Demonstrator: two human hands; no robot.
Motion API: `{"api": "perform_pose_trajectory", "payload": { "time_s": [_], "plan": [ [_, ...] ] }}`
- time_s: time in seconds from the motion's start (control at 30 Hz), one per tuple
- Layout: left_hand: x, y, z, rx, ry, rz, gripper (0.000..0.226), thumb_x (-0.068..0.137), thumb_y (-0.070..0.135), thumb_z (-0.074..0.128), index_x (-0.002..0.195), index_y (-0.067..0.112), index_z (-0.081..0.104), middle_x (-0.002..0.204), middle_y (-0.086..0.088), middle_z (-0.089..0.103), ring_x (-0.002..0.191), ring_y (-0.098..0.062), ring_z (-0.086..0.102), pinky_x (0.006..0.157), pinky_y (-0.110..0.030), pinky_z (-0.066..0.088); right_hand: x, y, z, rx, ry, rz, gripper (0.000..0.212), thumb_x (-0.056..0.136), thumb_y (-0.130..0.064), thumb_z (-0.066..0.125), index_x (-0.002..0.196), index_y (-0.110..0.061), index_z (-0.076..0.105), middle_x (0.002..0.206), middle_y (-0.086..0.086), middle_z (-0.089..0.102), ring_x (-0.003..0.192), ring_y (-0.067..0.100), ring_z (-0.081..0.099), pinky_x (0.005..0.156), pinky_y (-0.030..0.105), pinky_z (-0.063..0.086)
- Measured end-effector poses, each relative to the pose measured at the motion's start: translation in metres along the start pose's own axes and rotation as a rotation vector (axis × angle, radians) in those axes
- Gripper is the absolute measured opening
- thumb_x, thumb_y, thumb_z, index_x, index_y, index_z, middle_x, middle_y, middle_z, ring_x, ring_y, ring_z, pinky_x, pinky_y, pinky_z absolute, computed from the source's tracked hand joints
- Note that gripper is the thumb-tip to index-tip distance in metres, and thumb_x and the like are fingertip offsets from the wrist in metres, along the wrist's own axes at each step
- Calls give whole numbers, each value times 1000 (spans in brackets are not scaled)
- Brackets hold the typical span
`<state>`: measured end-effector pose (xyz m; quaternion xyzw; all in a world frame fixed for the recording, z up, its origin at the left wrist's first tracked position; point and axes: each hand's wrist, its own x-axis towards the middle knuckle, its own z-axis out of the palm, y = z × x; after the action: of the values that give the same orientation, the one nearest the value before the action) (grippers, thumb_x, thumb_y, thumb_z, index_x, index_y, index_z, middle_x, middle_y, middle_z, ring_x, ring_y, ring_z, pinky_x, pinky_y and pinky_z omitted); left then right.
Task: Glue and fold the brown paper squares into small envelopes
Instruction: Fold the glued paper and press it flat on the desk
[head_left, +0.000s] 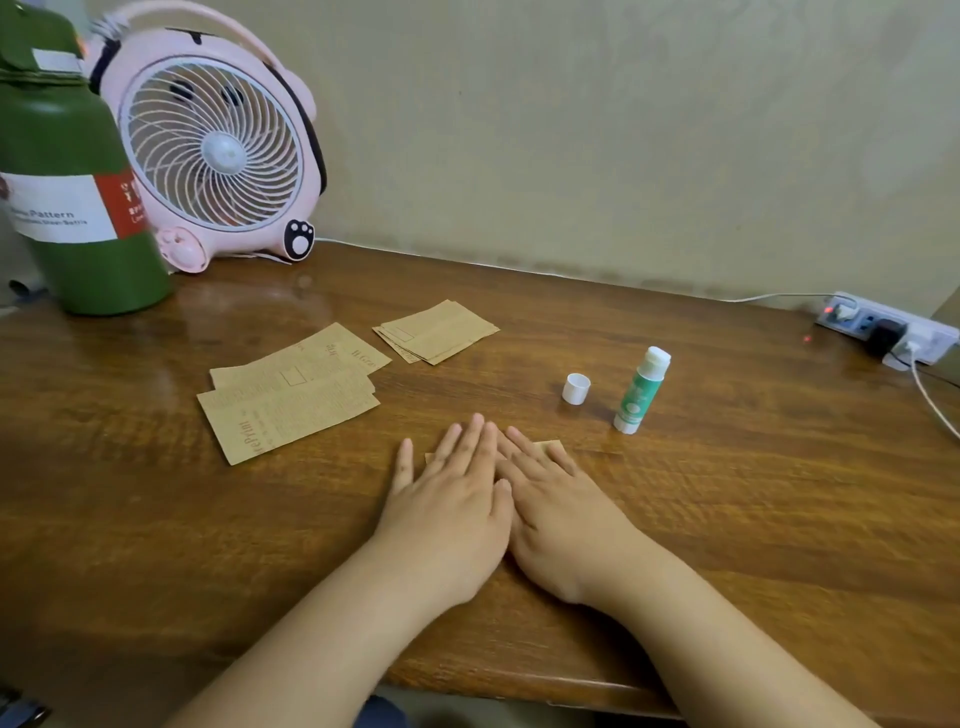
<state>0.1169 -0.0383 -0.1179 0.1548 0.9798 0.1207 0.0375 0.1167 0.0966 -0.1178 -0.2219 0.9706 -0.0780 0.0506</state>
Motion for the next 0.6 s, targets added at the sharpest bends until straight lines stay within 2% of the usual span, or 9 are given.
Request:
{"api": "perform_pose_trajectory", "payload": {
  "time_s": [0.1,0.2,0.27,0.4,0.5,0.6],
  "plan": [
    [-1,-7,4,88,-73,-16,58,97,47,-4,145,23,-25,153,9,-29,138,-5,-28,116,-46,-14,0,7,4,-30,3,-9,70,82,-53,-9,148,-30,-12,156,-12,-14,141,2,-18,117,32,-10],
    [-6,-13,0,161,-119,5,60,95,50,-5,145,22,-25,151,9,-32,137,-5,-29,116,-47,-12,-4,12,3,-37,3,1,77,80,-65,-12,148,-29,-12,156,-13,-16,140,0,-19,116,30,-12],
    [-6,-15,-2,189,-145,17,59,97,49,-3,145,23,-25,151,9,-33,137,-5,-30,116,-49,-11,-7,15,0,-27,-1,35,80,76,-63,-14,149,-29,-10,155,-14,-16,139,-1,-20,115,29,-12],
    [-10,-21,-5,180,-155,14,61,95,51,-4,144,23,-27,149,10,-35,136,-4,-31,114,-52,-15,-17,24,-4,-20,-30,130,74,81,-61,-7,148,-31,-13,154,-17,-18,138,-2,-21,117,34,-11],
    [-14,-28,-5,172,-142,18,73,78,58,-20,143,25,-28,148,11,-36,134,-3,-34,111,-54,-18,-23,31,-6,-29,-35,201,76,78,-62,-8,148,-32,-14,154,-18,-19,138,-2,-22,117,35,-12],
    [-22,-33,-4,124,-30,74,84,65,63,-24,141,28,-32,144,13,-43,131,-2,-40,108,-55,-24,-32,32,-7,-26,15,237,65,92,-57,6,147,-32,-14,152,-18,-22,138,-1,-24,116,34,-12]
  ]
}}
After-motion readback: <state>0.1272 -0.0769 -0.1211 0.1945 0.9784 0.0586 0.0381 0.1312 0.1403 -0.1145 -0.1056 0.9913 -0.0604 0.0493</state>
